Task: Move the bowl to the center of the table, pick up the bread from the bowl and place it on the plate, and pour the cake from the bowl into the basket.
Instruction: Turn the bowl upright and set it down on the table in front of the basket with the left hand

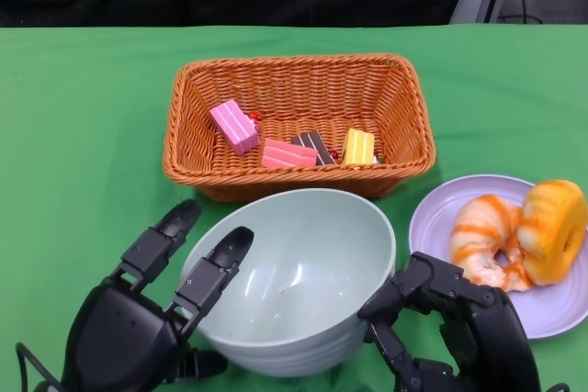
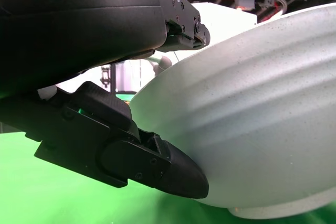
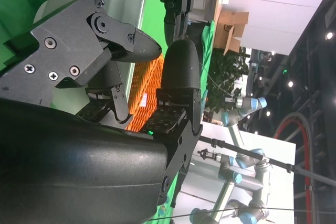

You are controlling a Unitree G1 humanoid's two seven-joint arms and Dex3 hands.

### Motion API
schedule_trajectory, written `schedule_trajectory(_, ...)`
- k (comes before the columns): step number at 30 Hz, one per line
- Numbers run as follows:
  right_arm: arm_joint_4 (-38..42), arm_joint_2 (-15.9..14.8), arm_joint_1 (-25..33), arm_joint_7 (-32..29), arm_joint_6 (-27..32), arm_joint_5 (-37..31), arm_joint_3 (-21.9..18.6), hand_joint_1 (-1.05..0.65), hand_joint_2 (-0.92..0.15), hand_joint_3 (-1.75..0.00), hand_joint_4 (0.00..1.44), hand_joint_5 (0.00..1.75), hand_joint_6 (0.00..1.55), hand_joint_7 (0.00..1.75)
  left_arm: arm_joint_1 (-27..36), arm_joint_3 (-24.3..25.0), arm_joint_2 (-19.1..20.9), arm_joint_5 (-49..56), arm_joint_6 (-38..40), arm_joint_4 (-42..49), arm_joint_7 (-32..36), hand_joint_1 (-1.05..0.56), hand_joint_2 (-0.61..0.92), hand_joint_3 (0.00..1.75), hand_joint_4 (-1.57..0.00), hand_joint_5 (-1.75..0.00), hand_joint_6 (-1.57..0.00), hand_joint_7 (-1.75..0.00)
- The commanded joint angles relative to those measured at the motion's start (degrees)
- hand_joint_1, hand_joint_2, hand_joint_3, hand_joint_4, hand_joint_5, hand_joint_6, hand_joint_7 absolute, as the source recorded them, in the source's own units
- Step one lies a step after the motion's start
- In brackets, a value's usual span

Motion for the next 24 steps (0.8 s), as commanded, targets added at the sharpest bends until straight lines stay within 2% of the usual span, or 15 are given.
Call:
schedule_trajectory(1,-0.09,0.21,-0.10,-0.20,-0.09,0.76,0.03,-0.15,-0.47,-1.01,0.82,1.43,0.78,1.21,-0.31,0.73,0.55,-0.01,0.91,0.24,0.61,-0.79,0.88,0.00,-0.10,0.00,-0.17,0.00)
schedule_trajectory(8,0.51,0.00,-0.42,-0.60,-0.75,0.06,-0.23,-0.18,-0.48,-1.00,0.82,1.43,0.79,1.20,-0.25,0.35,0.75,1.64,4.30,-0.43,-0.70,-0.81,0.82,0.00,-0.09,0.00,-0.16,0.00)
schedule_trajectory(15,0.77,0.19,-0.44,-0.83,-1.36,0.29,-0.37,-0.16,-0.48,-1.01,0.83,1.43,0.79,1.20,1.23,0.66,0.37,3.14,11.41,-3.63,-5.75,-0.79,0.78,0.00,0.00,0.00,-0.08,0.00)
schedule_trajectory(24,1.07,-0.09,-0.44,-0.24,-1.44,0.80,-0.38,-0.17,-0.47,-1.01,0.83,1.42,0.79,1.20,2.15,2.10,3.08,1.80,11.92,-6.77,-11.79,-0.73,0.81,0.00,0.00,0.00,-0.12,-0.01)
